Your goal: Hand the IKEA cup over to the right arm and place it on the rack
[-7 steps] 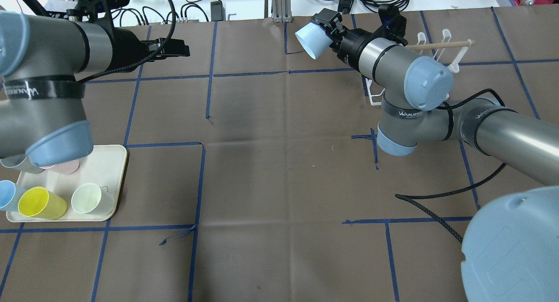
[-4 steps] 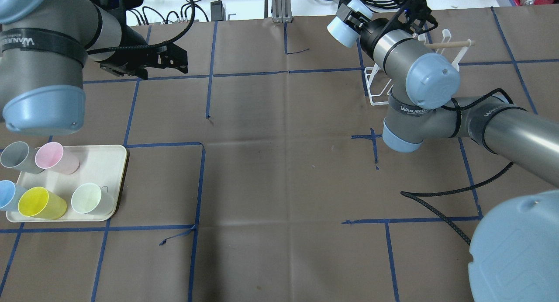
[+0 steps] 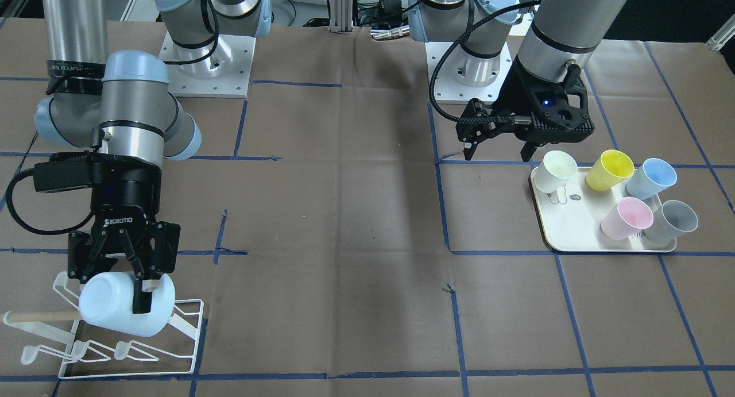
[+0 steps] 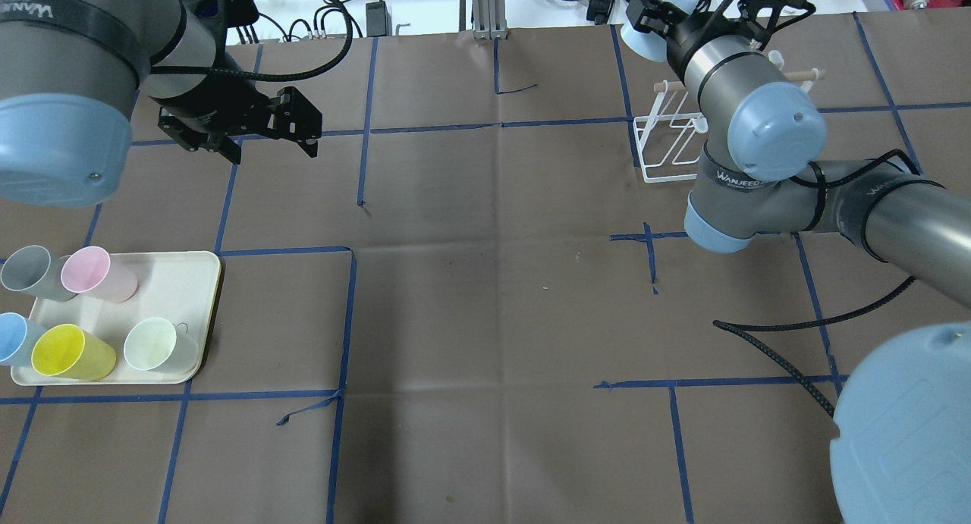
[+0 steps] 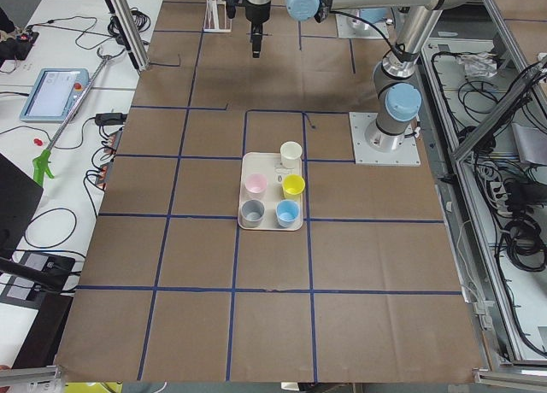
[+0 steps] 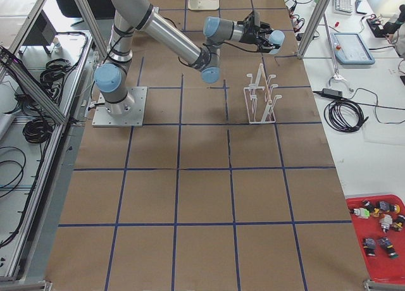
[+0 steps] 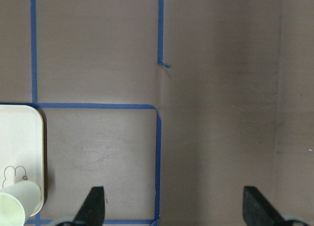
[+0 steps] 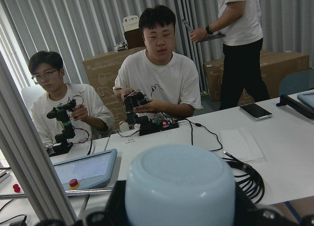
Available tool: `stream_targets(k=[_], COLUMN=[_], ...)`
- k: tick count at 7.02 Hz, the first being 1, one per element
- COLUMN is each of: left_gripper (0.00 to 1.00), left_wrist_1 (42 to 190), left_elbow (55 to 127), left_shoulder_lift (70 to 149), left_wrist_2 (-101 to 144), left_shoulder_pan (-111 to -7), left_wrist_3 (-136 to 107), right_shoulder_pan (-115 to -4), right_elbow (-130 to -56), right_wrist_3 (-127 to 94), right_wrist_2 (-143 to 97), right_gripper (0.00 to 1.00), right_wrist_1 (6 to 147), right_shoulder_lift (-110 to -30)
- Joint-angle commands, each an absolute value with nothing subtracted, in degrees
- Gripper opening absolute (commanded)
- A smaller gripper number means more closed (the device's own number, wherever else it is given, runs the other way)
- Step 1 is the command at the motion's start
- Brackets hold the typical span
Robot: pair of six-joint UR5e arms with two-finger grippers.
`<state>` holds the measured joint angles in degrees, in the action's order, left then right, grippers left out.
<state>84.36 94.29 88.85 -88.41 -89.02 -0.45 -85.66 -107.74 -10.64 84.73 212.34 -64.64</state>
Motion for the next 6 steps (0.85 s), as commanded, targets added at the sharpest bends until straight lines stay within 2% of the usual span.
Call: stream_targets(k=[1, 4, 6], left_gripper=[0.99, 0.99, 0.99], left_wrist_1=[85.3, 85.6, 85.5], left_elbow=[94.6, 96.0, 99.3], left_shoulder_lift=[88.4, 88.1, 87.2], left_wrist_2=[-88.7, -88.9, -89.8], left_shoulder_pan=[-89.2, -88.2, -82.1], left_wrist_3=[-0.3, 0.5, 9.5], right_shoulder_pan=[-84.8, -81.5, -81.5], right_elbow=[-105.7, -105.4, -105.4], right_wrist_3=[-6.8, -6.7, -5.6], right_wrist_2=[85.0, 83.9, 83.9], right_gripper=[0.29, 0.30, 0.29], right_wrist_1=[220.1, 220.7, 221.0], right_shoulder_lift=[-59.1, -56.8, -54.3])
